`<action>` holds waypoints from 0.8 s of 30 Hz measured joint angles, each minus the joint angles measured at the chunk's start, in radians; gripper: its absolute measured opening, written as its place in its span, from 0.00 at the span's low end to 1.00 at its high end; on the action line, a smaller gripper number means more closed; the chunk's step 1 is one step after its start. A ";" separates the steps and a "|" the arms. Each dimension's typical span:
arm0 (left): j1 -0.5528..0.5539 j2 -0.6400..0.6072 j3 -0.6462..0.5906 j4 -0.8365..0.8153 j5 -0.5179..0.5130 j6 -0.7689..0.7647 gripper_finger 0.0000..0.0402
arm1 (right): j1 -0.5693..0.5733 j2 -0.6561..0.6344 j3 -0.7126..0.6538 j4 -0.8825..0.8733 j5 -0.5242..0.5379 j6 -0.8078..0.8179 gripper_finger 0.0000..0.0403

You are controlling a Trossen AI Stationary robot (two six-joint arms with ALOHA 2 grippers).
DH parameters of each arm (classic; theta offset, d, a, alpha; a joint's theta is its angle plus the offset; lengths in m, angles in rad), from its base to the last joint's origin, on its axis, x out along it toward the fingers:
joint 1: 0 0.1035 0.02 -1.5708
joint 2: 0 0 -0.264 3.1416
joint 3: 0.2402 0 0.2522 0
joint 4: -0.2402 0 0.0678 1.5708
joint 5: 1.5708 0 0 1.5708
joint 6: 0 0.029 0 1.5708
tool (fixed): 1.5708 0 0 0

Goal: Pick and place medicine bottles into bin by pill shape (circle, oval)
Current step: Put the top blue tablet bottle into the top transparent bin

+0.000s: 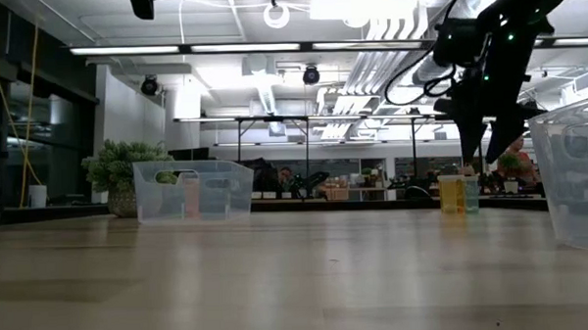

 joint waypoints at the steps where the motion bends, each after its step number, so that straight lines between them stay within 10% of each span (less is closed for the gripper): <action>1: 0.000 0.000 0.000 0.000 0.000 0.000 0.55 | -0.004 0.011 0.000 0.000 -0.003 -0.004 0.53; 24: 0.000 0.000 0.000 0.003 -0.001 0.000 0.55 | -0.117 0.110 -0.001 0.079 -0.102 -0.252 0.53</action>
